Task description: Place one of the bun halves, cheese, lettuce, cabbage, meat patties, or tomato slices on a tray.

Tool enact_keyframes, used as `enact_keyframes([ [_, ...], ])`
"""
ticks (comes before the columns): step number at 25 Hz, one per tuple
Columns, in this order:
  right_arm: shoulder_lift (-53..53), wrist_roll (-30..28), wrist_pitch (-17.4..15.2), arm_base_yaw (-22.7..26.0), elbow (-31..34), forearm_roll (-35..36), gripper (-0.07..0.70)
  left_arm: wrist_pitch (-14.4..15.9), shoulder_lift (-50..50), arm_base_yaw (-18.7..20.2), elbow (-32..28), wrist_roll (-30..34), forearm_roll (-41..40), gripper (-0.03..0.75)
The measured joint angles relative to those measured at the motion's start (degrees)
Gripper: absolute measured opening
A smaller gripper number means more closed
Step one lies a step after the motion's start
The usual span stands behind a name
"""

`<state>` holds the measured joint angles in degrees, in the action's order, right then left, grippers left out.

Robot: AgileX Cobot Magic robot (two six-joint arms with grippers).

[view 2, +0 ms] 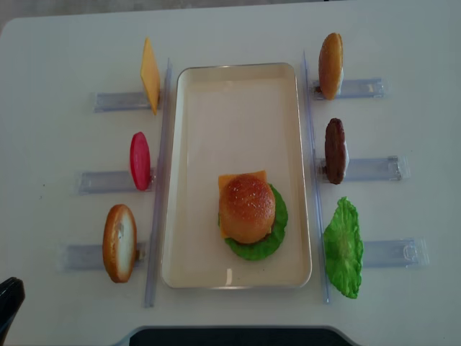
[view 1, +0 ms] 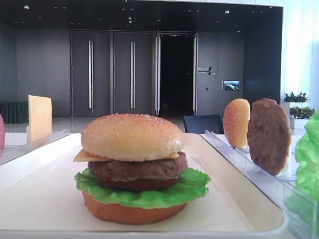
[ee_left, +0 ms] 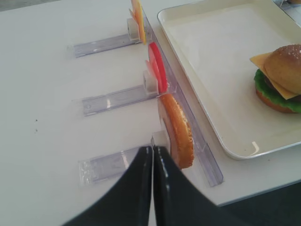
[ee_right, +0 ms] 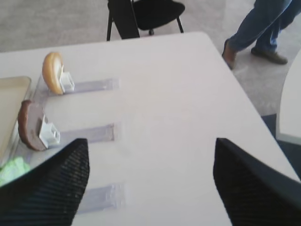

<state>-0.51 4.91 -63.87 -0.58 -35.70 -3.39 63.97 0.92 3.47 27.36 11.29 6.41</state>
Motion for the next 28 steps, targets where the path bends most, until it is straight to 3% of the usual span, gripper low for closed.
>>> enact_keyframes([
  [5,0.0,-0.4,-0.8,0.0,6.2,0.6,0.521,0.0,0.0,0.0,0.0,0.0,0.0,-0.001],
  [28,0.0,-1.1,-1.1,0.0,6.6,0.8,0.519,0.0,0.0,0.0,0.0,0.0,0.0,-0.001],
])
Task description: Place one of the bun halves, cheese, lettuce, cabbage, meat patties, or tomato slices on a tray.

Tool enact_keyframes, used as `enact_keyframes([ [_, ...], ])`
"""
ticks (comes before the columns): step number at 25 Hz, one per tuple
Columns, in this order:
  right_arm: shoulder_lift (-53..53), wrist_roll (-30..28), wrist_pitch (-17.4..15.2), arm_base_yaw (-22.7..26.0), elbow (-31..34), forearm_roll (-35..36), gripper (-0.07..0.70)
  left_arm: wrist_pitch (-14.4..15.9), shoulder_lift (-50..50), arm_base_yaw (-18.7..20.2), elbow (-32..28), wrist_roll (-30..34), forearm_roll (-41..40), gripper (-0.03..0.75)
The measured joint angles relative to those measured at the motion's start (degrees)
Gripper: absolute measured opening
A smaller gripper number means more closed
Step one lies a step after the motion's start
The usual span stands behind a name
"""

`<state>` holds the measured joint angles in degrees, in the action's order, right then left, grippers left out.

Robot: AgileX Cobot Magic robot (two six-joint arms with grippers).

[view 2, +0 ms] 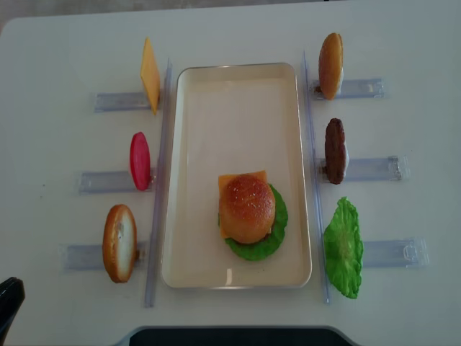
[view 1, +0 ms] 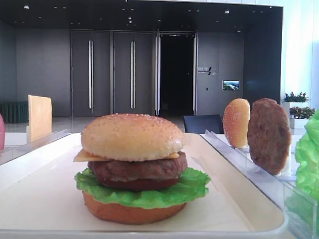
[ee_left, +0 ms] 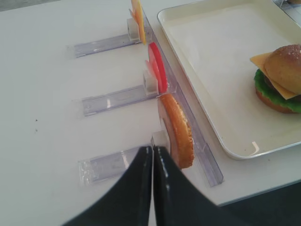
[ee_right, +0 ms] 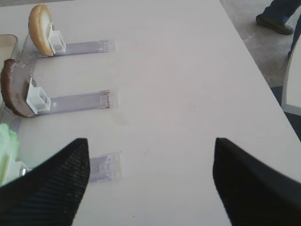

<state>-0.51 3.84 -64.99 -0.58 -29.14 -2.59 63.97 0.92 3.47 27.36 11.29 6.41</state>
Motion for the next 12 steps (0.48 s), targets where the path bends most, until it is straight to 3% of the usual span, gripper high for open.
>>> enact_keyframes([
  [12,0.0,0.1,0.0,0.0,0.0,0.0,0.519,0.0,0.0,0.0,0.0,0.0,0.0,-0.001],
])
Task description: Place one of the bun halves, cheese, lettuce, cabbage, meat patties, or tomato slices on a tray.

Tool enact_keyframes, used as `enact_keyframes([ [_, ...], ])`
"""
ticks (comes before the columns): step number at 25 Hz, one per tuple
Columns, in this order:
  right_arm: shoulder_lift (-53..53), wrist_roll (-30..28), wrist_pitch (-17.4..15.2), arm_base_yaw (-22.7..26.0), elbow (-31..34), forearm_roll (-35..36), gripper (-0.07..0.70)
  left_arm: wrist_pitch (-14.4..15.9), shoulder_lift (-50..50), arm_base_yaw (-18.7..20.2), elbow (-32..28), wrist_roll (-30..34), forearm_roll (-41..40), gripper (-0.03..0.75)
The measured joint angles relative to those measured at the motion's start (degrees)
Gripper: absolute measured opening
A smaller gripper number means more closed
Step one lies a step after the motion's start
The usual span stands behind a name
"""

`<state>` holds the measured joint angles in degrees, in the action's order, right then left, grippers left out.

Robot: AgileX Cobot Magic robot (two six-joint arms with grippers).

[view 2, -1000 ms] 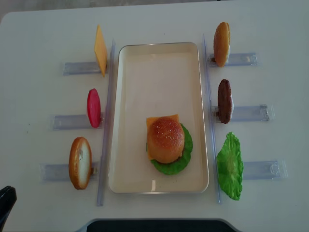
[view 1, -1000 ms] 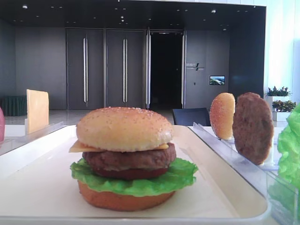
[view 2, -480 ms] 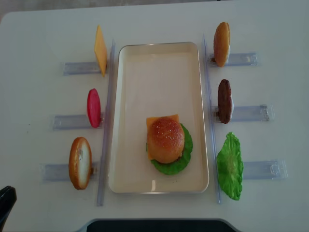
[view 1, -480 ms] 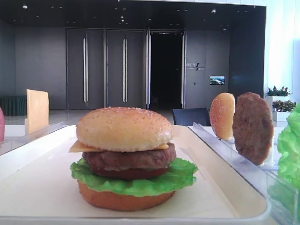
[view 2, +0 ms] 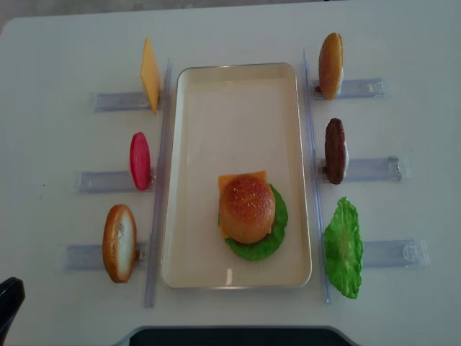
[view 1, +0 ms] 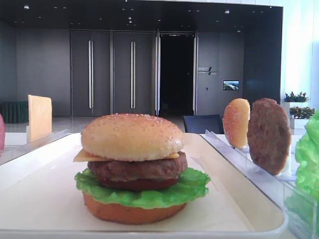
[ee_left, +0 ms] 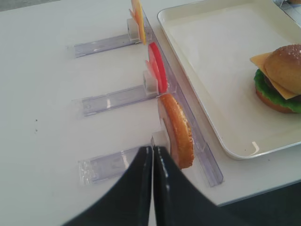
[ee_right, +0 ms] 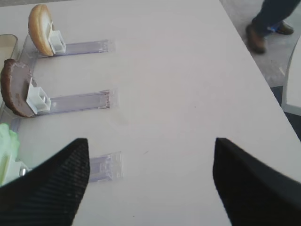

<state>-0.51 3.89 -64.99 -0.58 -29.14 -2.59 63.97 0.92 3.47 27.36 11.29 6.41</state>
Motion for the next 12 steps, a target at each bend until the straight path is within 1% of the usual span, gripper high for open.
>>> enact_keyframes([
  [12,0.0,0.0,0.0,0.0,0.0,0.0,0.519,0.0,0.0,0.0,0.0,0.0,0.0,-0.001],
])
